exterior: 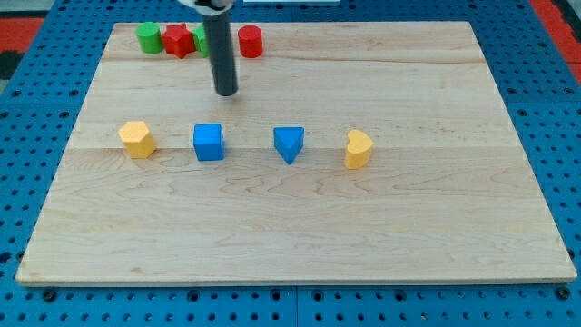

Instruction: Slightly move the red star towards the bottom side

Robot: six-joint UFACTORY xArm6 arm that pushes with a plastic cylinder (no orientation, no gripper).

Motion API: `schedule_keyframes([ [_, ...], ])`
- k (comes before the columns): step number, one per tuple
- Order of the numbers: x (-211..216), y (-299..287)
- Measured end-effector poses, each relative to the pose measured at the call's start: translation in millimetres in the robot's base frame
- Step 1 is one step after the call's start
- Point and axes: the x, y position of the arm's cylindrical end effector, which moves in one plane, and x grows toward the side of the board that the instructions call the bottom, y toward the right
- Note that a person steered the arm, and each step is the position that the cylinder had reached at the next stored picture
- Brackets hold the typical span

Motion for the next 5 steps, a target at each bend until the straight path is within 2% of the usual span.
schedule_keyframes([
  [1,0,-29],
  [2,-4,-103],
  [3,-37,-163],
  [4,-58,-196],
  [5,-102,-157],
])
